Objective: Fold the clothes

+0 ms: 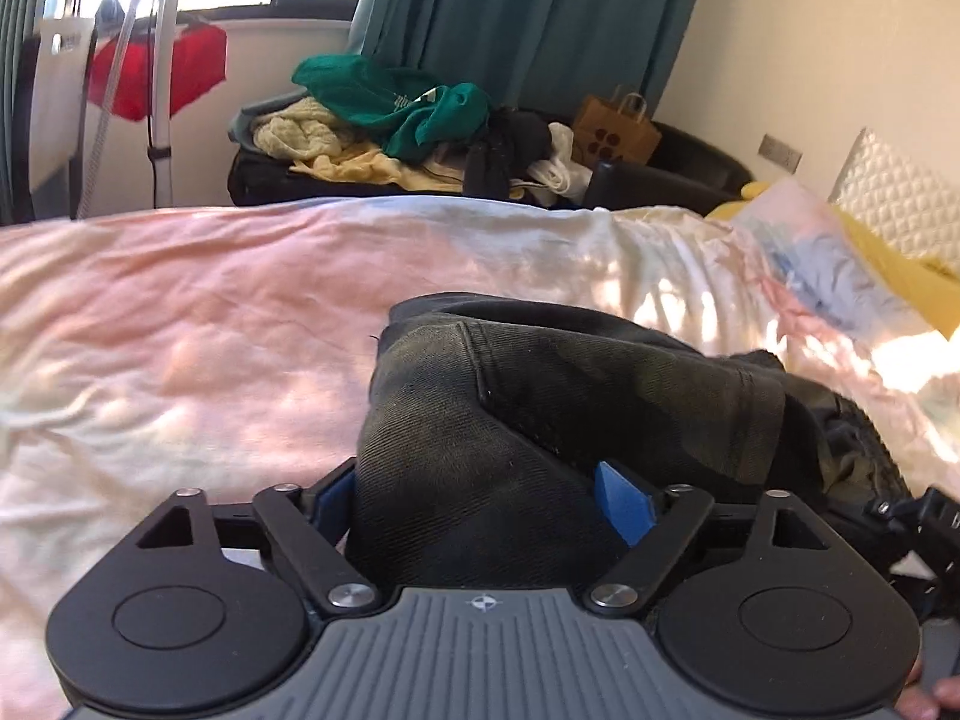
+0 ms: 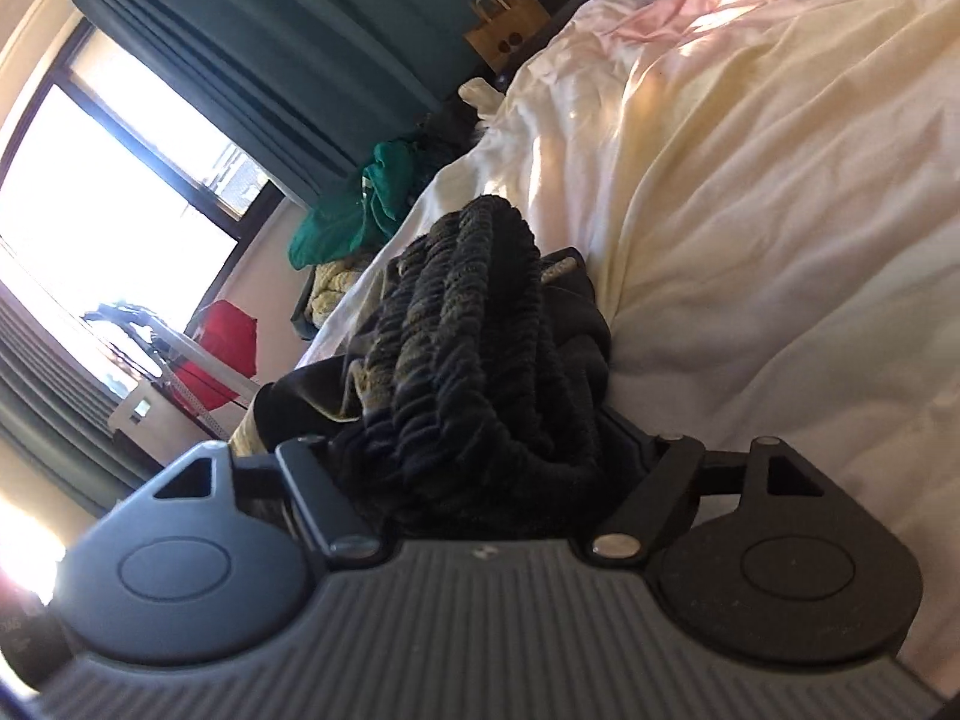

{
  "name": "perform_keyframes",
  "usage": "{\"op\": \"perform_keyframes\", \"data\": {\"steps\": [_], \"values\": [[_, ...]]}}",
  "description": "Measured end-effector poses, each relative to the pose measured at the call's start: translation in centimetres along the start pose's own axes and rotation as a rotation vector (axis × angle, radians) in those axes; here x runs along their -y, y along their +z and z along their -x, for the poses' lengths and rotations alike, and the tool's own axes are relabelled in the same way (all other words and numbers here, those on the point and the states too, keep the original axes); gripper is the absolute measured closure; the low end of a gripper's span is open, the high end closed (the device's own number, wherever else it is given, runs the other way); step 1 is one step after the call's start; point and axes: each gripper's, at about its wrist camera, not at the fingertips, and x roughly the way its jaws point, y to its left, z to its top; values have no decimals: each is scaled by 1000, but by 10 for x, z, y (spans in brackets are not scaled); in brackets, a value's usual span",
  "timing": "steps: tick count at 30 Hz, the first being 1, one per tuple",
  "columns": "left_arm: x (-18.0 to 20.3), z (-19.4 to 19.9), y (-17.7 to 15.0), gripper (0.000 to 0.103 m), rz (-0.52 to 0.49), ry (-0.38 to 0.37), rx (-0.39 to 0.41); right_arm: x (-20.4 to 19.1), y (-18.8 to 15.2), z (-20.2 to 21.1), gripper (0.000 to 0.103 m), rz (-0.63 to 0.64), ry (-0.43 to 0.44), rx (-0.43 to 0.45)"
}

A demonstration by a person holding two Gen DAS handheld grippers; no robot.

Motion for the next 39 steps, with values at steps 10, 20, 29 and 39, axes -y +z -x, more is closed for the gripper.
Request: {"op": "perform_keyframes", "data": {"steps": [10, 20, 29, 39], "values": [[47, 184, 10, 0, -62, -57, 182, -89, 8, 154, 26, 273, -19, 158], [44, 341, -59, 0, -104, 12, 302, -155, -46, 266, 26, 447, 55, 229], [25, 405, -124, 0, -72, 104, 361, -173, -109, 296, 26, 539, 82, 250], [31, 392, -146, 0, -175, 150, 369, -165, -140, 272, 24, 514, 10, 271]]}}
